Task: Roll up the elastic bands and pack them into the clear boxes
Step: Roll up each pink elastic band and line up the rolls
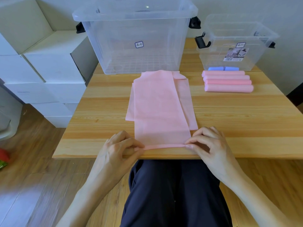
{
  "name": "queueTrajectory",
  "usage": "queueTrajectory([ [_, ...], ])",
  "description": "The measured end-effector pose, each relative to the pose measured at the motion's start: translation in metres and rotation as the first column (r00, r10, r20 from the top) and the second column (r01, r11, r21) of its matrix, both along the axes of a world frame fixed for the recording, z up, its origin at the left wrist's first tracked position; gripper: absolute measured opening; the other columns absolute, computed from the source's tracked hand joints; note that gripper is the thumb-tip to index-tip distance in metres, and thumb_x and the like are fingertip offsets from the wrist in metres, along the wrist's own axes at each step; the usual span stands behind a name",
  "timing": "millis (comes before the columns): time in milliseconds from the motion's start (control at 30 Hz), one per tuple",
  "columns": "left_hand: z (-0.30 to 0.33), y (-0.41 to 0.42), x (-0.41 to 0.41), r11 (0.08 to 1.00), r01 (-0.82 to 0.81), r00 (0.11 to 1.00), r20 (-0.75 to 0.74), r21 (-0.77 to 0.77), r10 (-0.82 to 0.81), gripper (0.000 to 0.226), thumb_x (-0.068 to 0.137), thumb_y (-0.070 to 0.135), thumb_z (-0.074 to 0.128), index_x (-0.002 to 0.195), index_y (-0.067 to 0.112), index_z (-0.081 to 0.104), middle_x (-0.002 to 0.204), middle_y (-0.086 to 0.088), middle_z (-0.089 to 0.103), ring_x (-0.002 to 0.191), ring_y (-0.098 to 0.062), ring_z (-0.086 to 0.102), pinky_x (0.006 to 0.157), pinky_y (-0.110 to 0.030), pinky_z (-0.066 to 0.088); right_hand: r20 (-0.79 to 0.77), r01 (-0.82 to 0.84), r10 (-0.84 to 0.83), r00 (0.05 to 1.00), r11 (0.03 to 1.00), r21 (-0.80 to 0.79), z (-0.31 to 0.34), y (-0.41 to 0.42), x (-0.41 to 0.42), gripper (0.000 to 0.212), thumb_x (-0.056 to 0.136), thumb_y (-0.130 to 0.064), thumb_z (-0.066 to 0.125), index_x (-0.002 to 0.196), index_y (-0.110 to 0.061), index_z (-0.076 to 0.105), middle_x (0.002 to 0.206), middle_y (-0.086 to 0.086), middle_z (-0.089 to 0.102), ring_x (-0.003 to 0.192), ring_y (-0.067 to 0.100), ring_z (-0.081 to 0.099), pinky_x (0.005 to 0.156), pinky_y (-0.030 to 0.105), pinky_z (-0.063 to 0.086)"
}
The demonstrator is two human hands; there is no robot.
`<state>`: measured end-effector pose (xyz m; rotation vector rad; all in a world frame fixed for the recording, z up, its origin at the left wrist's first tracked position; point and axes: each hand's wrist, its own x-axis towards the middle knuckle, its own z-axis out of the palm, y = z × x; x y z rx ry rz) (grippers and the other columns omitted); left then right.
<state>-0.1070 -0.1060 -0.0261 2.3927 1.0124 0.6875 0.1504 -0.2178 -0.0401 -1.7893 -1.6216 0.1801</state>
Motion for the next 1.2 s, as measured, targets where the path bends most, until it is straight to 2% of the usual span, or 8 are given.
queueTrajectory([
  [133,0.005,0.003,0.001,0.998,-0.006,1.0,-0.015,-0.064,0.005,0.014,0.091,0.042,0.059,0.084,0.039,0.071,0.089,0.019,0.056,0.088,-0.007,0.058,0.076,-0.019,0.043,0.021,0.005,-0.004,1.0,0.998,-0.068,0.003,0.0,-0.004,0.022,0.095,-0.037,0.053,0.085,-0.024,0.067,0.086,-0.018,0.053,0.095,0.003,0.044,0.088,0.012,0.028],
  [300,0.011,0.006,0.002,0.978,-0.013,0.999,-0.034,-0.206,0.006,0.011,0.09,0.032,0.064,0.083,0.038,0.07,0.088,0.018,0.06,0.091,-0.004,0.057,0.075,-0.012,0.041,-0.001,0.076,-0.077,0.997,0.987,-0.141,0.011,0.0,-0.008,0.014,0.088,-0.026,0.069,0.079,-0.027,0.059,0.079,-0.016,0.057,0.094,-0.002,0.044,0.086,0.01,0.027],
  [533,0.003,0.005,0.0,0.995,-0.014,1.0,-0.003,-0.096,0.014,0.016,0.089,0.02,0.067,0.088,0.036,0.068,0.089,0.019,0.058,0.091,-0.006,0.058,0.075,-0.014,0.042,-0.031,0.072,-0.075,0.997,0.992,-0.1,0.008,0.004,0.0,0.015,0.082,-0.041,0.07,0.076,-0.027,0.069,0.08,-0.012,0.057,0.092,0.001,0.046,0.088,0.011,0.027],
  [700,-0.001,0.0,-0.002,0.997,0.018,0.999,-0.045,0.08,-0.014,0.019,0.091,0.037,0.053,0.094,0.03,0.07,0.092,0.019,0.053,0.088,-0.004,0.055,0.078,-0.027,0.046,-0.098,0.041,-0.045,0.994,0.998,-0.037,0.005,-0.002,0.004,0.029,0.077,-0.056,0.061,0.081,-0.03,0.073,0.084,-0.013,0.058,0.096,0.001,0.046,0.087,0.012,0.028],
  [867,0.002,0.004,-0.001,1.0,-0.008,1.0,-0.011,0.006,0.008,0.014,0.093,0.038,0.059,0.09,0.033,0.072,0.087,0.021,0.053,0.086,-0.004,0.055,0.076,-0.02,0.042,-0.082,0.031,-0.037,0.996,0.997,-0.074,0.009,0.001,0.005,0.016,0.087,-0.058,0.054,0.081,-0.047,0.063,0.084,-0.016,0.058,0.095,0.002,0.047,0.088,0.012,0.026],
  [1033,0.005,0.008,0.002,0.996,-0.014,0.999,-0.034,-0.089,0.011,0.012,0.093,0.027,0.063,0.086,0.033,0.069,0.087,0.016,0.056,0.087,-0.007,0.055,0.076,-0.02,0.042,-0.029,0.071,-0.076,0.997,0.983,-0.168,0.013,0.004,0.004,0.022,0.085,-0.045,0.059,0.078,-0.028,0.07,0.082,-0.012,0.057,0.092,0.004,0.045,0.086,0.019,0.025],
  [1133,0.006,0.01,0.004,0.992,-0.058,0.998,-0.024,-0.113,0.055,0.012,0.089,0.024,0.068,0.085,0.036,0.067,0.084,0.014,0.058,0.087,-0.007,0.057,0.076,-0.019,0.043,-0.024,0.113,-0.119,0.993,0.977,-0.181,0.015,0.008,0.001,0.016,0.081,-0.039,0.07,0.073,-0.026,0.067,0.08,-0.012,0.057,0.089,0.001,0.046,0.082,0.026,0.022],
  [1200,0.005,0.01,0.004,0.996,-0.057,0.998,-0.009,-0.073,0.056,0.011,0.089,0.025,0.068,0.091,0.035,0.066,0.085,0.015,0.057,0.088,-0.006,0.058,0.078,-0.025,0.046,-0.029,0.116,-0.122,0.992,0.981,-0.158,0.015,0.008,-0.001,0.014,0.079,-0.037,0.074,0.073,-0.029,0.064,0.079,-0.013,0.058,0.087,0.001,0.047,0.082,0.027,0.024],
])
